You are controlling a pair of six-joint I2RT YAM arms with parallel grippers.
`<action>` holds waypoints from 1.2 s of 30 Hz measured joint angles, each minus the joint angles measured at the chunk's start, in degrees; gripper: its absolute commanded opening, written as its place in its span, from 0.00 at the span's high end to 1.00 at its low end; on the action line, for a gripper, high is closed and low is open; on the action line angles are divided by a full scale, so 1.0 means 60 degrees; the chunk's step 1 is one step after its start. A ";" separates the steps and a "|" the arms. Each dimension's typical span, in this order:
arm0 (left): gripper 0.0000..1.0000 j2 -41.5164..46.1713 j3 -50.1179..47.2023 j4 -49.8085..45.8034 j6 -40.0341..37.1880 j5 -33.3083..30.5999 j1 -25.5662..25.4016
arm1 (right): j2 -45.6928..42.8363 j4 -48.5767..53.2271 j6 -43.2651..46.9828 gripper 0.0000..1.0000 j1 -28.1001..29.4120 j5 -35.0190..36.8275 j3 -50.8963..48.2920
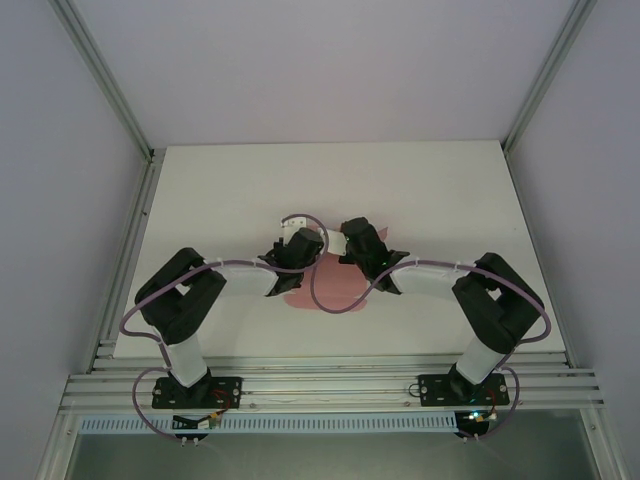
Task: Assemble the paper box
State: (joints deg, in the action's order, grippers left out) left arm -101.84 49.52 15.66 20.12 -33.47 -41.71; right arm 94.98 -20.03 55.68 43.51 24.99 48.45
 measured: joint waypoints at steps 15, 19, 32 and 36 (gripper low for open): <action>1.00 -0.0204 0.0022 0.0310 -0.0233 0.0058 0.0426 | 0.0229 0.0080 -0.1220 0.24 -0.0069 -0.0025 0.0204; 1.00 -0.0124 0.0015 0.0321 -0.0208 -0.0219 0.0535 | -0.0015 -0.0109 -0.1701 0.00 -0.0208 -0.0102 0.0211; 1.00 0.2102 -0.1610 0.2186 0.0747 0.1577 0.1024 | -0.5308 0.3745 -1.0273 0.00 -0.2244 -0.1596 0.2025; 1.00 0.2601 -0.2324 0.3286 0.1082 0.1719 0.1005 | -0.6033 0.5388 -1.3715 0.01 -0.2608 -0.3151 0.2656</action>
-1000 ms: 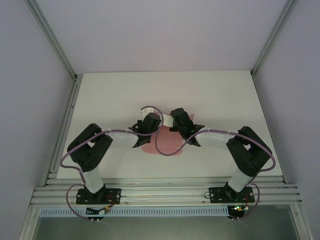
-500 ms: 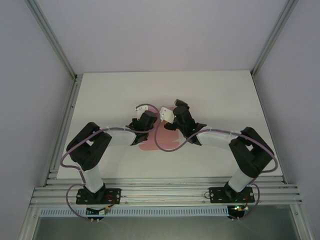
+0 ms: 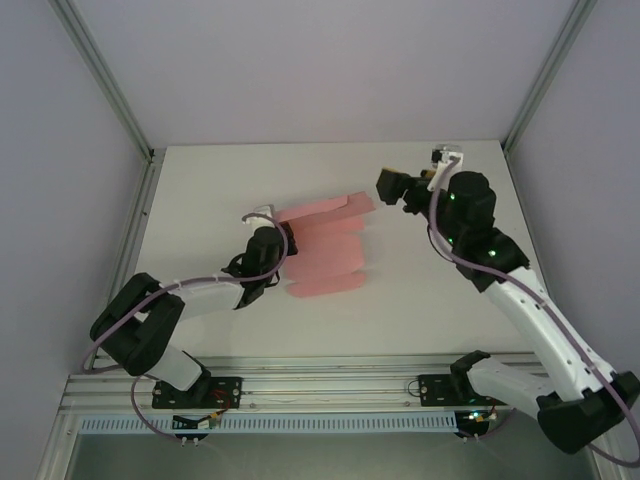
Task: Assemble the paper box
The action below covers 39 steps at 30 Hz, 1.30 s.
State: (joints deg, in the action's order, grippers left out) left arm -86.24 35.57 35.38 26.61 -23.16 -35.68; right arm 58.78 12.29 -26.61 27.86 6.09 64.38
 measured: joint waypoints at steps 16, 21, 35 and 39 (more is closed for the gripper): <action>1.00 -0.0350 -0.0142 0.1876 -0.0200 0.0142 -0.0127 | 0.2375 -0.0251 -0.4229 0.39 0.0066 -0.3665 -0.0273; 1.00 -0.0386 -0.0142 0.1741 -0.0331 0.0098 -0.0157 | 0.2601 -0.1180 -0.4761 0.39 0.0062 -0.4116 -0.0273; 1.00 -0.0386 -0.0138 0.1596 -0.0335 -0.0080 -0.0226 | 0.3002 -0.1861 -0.5508 0.85 0.0062 -0.4641 -0.0350; 1.00 -0.0386 -0.0138 0.1494 0.0025 -0.0153 -0.0226 | 0.2947 -0.2444 -0.5625 0.92 0.0062 -0.4645 -0.0805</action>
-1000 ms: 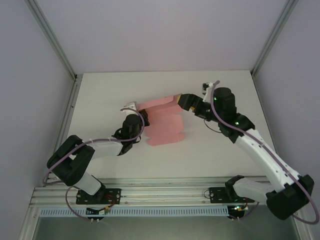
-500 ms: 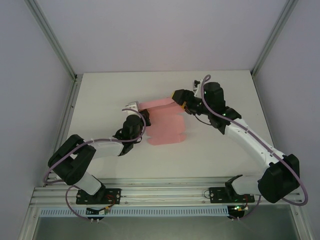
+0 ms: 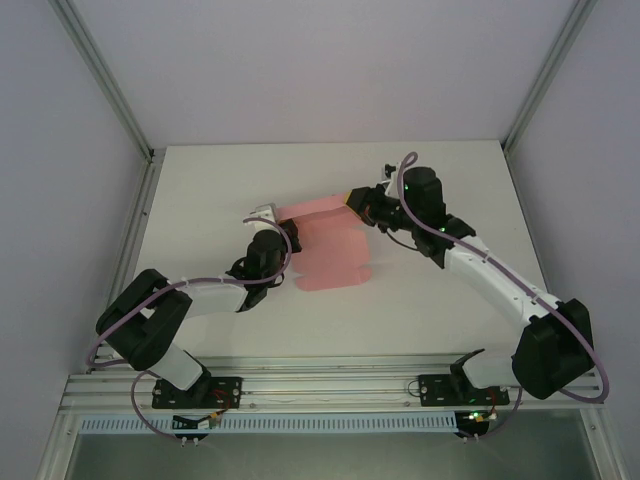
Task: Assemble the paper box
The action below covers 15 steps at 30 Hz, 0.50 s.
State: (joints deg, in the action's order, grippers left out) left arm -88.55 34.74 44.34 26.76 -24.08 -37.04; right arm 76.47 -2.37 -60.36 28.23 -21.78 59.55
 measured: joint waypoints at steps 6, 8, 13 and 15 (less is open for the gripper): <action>1.00 0.0022 0.0007 -0.0229 0.0769 0.0178 0.0000 | -0.0073 -0.1956 -0.0637 0.97 0.0000 -0.0178 -0.1104; 1.00 0.0047 0.0011 -0.0149 0.1075 0.0226 0.0000 | -0.0073 -0.2663 -0.0878 0.96 0.0011 -0.0244 -0.1370; 1.00 0.0044 0.0277 -0.0109 0.1730 0.0510 0.0000 | -0.0062 -0.4583 -0.1632 0.95 0.0062 -0.0240 -0.2084; 1.00 0.0018 0.0419 -0.0066 0.1953 0.0608 0.0000 | 0.0022 -0.5187 -0.1894 0.93 0.0091 -0.0171 -0.2149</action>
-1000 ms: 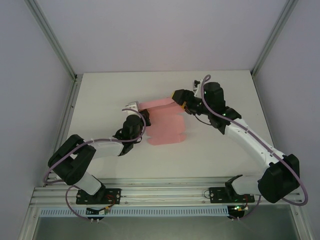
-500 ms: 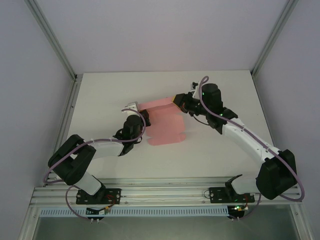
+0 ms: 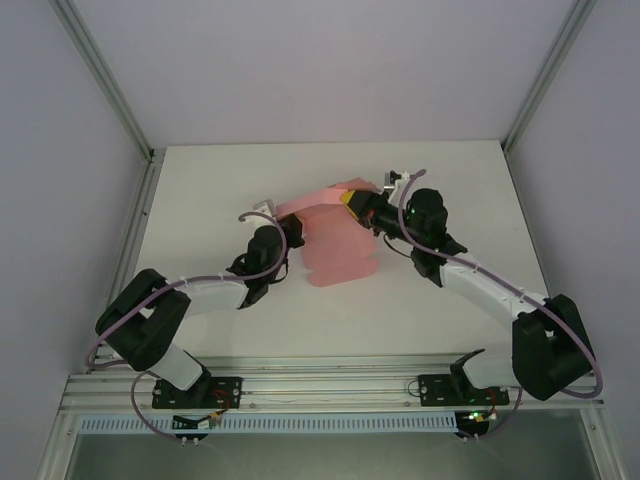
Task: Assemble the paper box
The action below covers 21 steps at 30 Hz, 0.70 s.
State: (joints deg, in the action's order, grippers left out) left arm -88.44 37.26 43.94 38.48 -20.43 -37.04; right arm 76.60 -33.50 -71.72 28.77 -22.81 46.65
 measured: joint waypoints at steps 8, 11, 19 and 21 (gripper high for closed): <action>1.00 -0.0688 0.0397 0.0958 0.1031 -0.0062 0.0007 | 0.1198 -0.2976 -0.1315 0.96 0.0568 0.1064 -0.0251; 1.00 -0.0973 0.0401 0.1129 0.1271 -0.0222 0.0007 | 0.1982 -0.4105 -0.1818 0.97 0.0790 0.1395 -0.0328; 1.00 -0.1038 0.0466 0.1089 0.1045 -0.0831 0.0011 | 0.3231 -0.5319 -0.2565 0.87 0.0940 0.1661 -0.0146; 1.00 -0.1038 0.0466 0.1086 0.0965 -0.0874 0.0007 | 0.3253 -0.5348 -0.2641 0.85 0.0965 0.1734 -0.0146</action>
State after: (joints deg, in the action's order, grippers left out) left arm -94.67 40.05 50.46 44.27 -25.67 -36.99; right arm 96.12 -65.58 -87.57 34.57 -12.40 45.78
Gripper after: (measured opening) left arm 0.086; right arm 0.142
